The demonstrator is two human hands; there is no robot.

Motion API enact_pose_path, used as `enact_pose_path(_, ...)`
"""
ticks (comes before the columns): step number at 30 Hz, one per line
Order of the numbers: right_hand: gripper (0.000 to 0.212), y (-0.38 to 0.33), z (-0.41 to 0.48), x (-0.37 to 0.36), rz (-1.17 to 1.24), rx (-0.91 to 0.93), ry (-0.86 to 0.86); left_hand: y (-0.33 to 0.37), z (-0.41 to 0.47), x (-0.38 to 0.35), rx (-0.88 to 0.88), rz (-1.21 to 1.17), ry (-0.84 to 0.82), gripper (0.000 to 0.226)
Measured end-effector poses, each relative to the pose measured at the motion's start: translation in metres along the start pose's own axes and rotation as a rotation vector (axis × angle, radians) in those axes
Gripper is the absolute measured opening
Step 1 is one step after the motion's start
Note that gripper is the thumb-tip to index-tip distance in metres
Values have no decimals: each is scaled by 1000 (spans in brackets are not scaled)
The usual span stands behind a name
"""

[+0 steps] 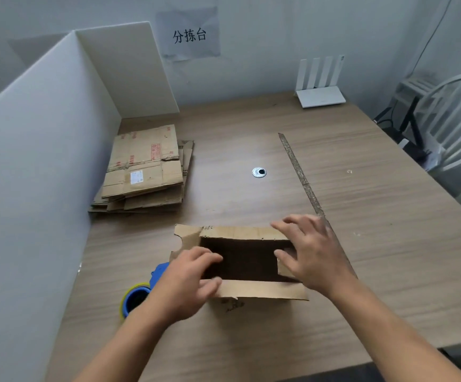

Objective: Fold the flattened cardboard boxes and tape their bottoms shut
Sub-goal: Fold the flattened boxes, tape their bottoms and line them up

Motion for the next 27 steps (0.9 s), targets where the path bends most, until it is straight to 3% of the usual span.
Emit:
enact_pose_path(2, 43, 7, 15, -25, -93, -47, -270, 0, 3, -26, 16, 226, -246, 68)
enact_pose_path(4, 30, 15, 29, -35, -103, -102, -396, 1, 2, -40, 6, 381, -384, 65)
enact_pose_path(8, 23, 20, 59, -29, -91, -138, -354, 3, 7, -44, -16, 557, -348, 55)
enact_pose_path(11, 23, 39, 74, -23, -6, -298, -267, 4, 11, -48, -36, 616, -309, 46)
enact_pose_path(14, 23, 47, 75, -27, 87, -322, -245, 2, 12, -48, -74, 527, -201, 52)
enact_pose_path(16, 24, 39, 70, -28, 184, -244, -256, -6, 12, -29, -20, 350, 26, 61)
enact_pose_path(18, 30, 33, 59, -25, 181, -198, -273, -35, 9, 0, 215, 180, 293, 68)
enact_pose_path(20, 53, 35, 44, -24, 18, -278, -344, -72, 7, 6, 490, -9, 298, 83)
enact_pose_path(21, 70, 36, 35, -27, -55, -340, -424, -82, 8, 2, 546, -97, 254, 90)
enact_pose_path(23, 94, 31, 17, -37, -92, -419, -567, -81, 12, -2, 461, -153, 225, 90)
enact_pose_path(25, 94, 28, 11, -38, -67, -451, -573, -62, 13, -2, 251, -104, 269, 77)
enact_pose_path(27, 85, 35, 17, -26, 12, -449, -454, -43, 11, -4, 72, -63, 319, 62)
Point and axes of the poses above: each hand's wrist, its own z-axis towards the middle knuckle, its own x-axis out of the back of the hand, y = z × x, the point moved 8 cm from there along z, towards the middle knuckle
